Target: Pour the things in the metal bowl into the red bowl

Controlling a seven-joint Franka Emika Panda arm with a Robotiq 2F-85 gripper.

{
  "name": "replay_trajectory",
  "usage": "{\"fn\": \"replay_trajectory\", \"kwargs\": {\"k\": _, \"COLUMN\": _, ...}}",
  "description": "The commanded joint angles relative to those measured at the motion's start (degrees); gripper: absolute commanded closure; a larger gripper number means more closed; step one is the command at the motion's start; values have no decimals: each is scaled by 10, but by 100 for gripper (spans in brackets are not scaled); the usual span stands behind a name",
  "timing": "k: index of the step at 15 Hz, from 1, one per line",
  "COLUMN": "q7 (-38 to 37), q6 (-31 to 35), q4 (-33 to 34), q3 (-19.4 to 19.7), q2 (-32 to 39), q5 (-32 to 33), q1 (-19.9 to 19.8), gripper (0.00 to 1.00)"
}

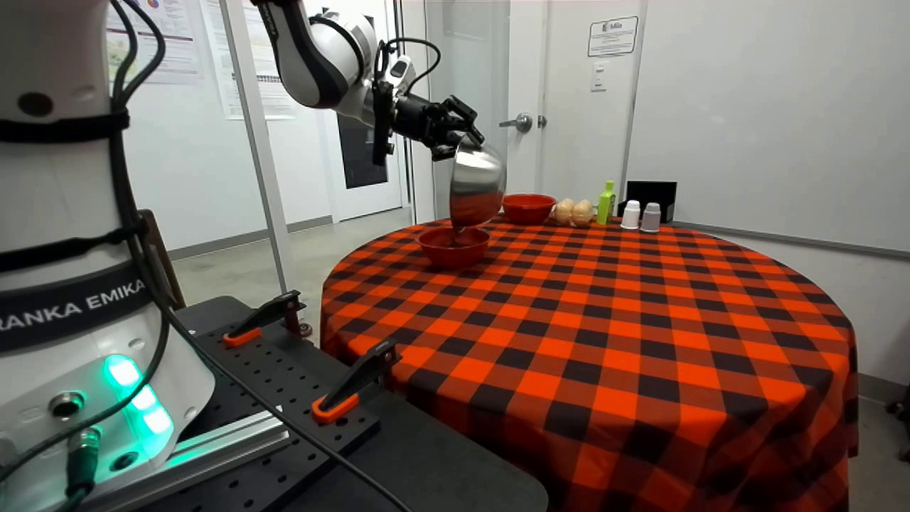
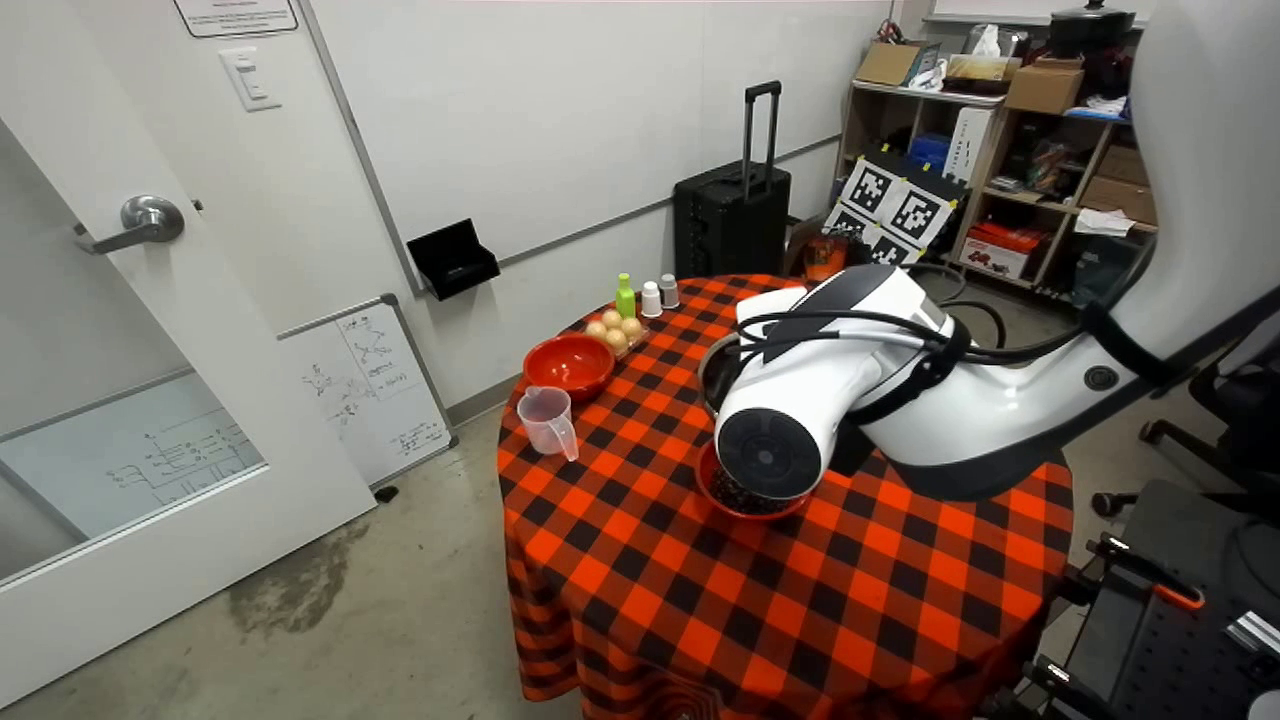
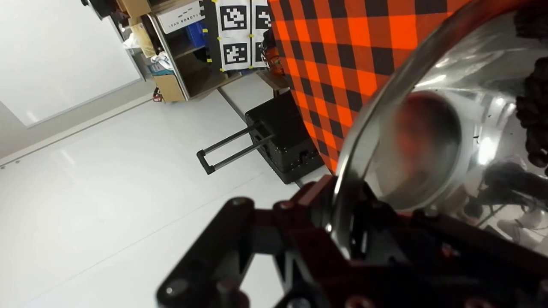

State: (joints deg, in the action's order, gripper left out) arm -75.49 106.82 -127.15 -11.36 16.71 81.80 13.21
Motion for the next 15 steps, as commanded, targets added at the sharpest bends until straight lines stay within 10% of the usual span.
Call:
{"fn": "replay_trajectory", "kwargs": {"k": 1, "q7": -18, "q6": -22, "q4": -4, "q3": -5, "q2": -3, "q5": 16, "q1": 8, "gripper": 98}}
{"fn": "replay_trajectory", "kwargs": {"k": 15, "q7": -53, "q6": -121, "q4": -11, "q3": -28, "q2": 1, "q5": 92, "q1": 32, "gripper": 98}}
